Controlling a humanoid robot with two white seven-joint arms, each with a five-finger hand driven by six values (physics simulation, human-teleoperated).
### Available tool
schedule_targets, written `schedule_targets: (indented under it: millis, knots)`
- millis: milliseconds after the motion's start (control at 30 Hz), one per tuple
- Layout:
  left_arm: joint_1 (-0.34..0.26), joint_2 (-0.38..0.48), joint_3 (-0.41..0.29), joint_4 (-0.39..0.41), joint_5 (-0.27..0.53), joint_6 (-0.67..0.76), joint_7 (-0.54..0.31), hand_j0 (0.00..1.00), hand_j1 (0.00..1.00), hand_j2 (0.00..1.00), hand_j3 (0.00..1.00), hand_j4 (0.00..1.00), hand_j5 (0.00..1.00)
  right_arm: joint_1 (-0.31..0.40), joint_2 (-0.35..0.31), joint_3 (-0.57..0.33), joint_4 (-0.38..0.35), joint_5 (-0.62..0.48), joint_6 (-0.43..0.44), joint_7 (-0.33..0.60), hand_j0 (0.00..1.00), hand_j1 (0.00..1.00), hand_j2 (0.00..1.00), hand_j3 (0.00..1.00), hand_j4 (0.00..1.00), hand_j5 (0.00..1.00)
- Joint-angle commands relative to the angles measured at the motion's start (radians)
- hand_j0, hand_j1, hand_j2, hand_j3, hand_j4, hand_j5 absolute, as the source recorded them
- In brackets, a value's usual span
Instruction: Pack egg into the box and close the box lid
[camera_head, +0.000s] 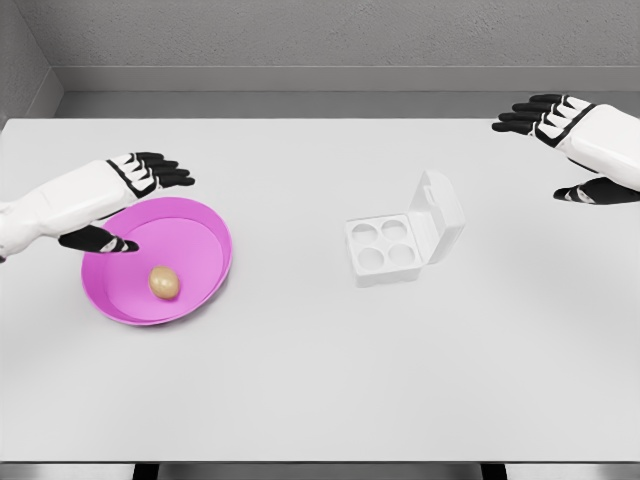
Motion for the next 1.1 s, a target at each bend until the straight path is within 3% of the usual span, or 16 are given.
schedule_targets:
  millis: [0, 67, 133, 233, 267, 367, 433, 500, 633, 867, 967, 1067]
  knots:
    - [0.0, 0.009, 0.001, 0.003, 0.004, 0.001, 0.0, 1.0, 1.0, 1.0, 1.0, 1.0, 1.0, 0.0, 0.0, -0.002, 0.0, -0.007, 0.001, -0.002, 1.0, 1.0, 1.0, 1.0, 1.0, 1.0]
    - [0.002, 0.017, -0.006, 0.003, 0.01, 0.001, 0.002, 1.0, 1.0, 1.0, 1.0, 1.0, 1.0, 0.0, 0.006, -0.004, -0.001, -0.008, -0.001, -0.006, 1.0, 1.0, 1.0, 1.0, 1.0, 1.0]
    - [0.0, 0.072, -0.018, 0.004, 0.07, 0.001, 0.0, 1.0, 1.0, 1.0, 1.0, 1.0, 1.0, 0.0, 0.011, 0.0, 0.0, -0.008, 0.001, -0.011, 1.0, 1.0, 1.0, 1.0, 1.0, 1.0]
    - [-0.048, 0.161, -0.102, 0.004, 0.118, 0.001, -0.001, 1.0, 1.0, 1.0, 1.0, 1.0, 1.0, 0.021, 0.033, 0.007, 0.048, -0.01, 0.018, -0.01, 1.0, 1.0, 1.0, 1.0, 1.0, 1.0]
    - [-0.075, 0.161, -0.133, 0.017, 0.119, 0.001, -0.001, 1.0, 1.0, 1.0, 1.0, 1.0, 1.0, 0.023, 0.039, 0.007, 0.069, -0.008, 0.018, -0.006, 1.0, 1.0, 1.0, 1.0, 1.0, 1.0]
    - [-0.274, 0.159, -0.351, 0.092, 0.177, 0.001, -0.001, 1.0, 1.0, 1.0, 1.0, 1.0, 1.0, 0.037, 0.049, 0.006, 0.085, -0.008, 0.019, -0.002, 1.0, 1.0, 1.0, 1.0, 1.0, 1.0]
    - [-0.333, 0.161, -0.438, 0.103, 0.225, 0.001, -0.003, 1.0, 1.0, 1.0, 1.0, 1.0, 1.0, 0.071, 0.051, 0.006, 0.091, -0.007, 0.019, -0.002, 1.0, 1.0, 1.0, 1.0, 1.0, 1.0]
    - [-0.347, 0.161, -0.475, 0.104, 0.225, 0.001, -0.034, 1.0, 1.0, 1.0, 1.0, 1.0, 1.0, 0.086, 0.079, 0.006, 0.109, -0.002, 0.019, 0.012, 1.0, 1.0, 1.0, 1.0, 1.0, 1.0]
    - [-0.35, 0.169, -0.478, 0.093, 0.228, 0.001, -0.267, 1.0, 1.0, 1.0, 1.0, 1.0, 1.0, 0.106, 0.086, 0.006, 0.112, 0.002, 0.018, 0.021, 1.0, 1.0, 1.0, 1.0, 1.0, 1.0]
    - [-0.347, 0.155, -0.518, 0.106, 0.474, 0.001, -0.268, 1.0, 1.0, 1.0, 1.0, 1.0, 1.0, 0.149, 0.117, 0.009, 0.17, 0.005, 0.018, 0.021, 1.0, 1.0, 1.0, 1.0, 1.0, 1.0]
    - [-0.345, 0.156, -0.521, 0.152, 0.569, 0.001, -0.268, 1.0, 1.0, 1.0, 1.0, 1.0, 1.0, 0.155, 0.151, 0.007, 0.201, 0.022, 0.018, 0.021, 1.0, 1.0, 1.0, 1.0, 1.0, 1.0]
    - [-0.347, 0.155, -0.558, 0.167, 0.582, 0.001, -0.268, 1.0, 1.0, 1.0, 1.0, 1.0, 1.0, 0.152, 0.18, 0.007, 0.223, 0.024, 0.018, 0.023, 1.0, 1.0, 1.0, 1.0, 1.0, 1.0]
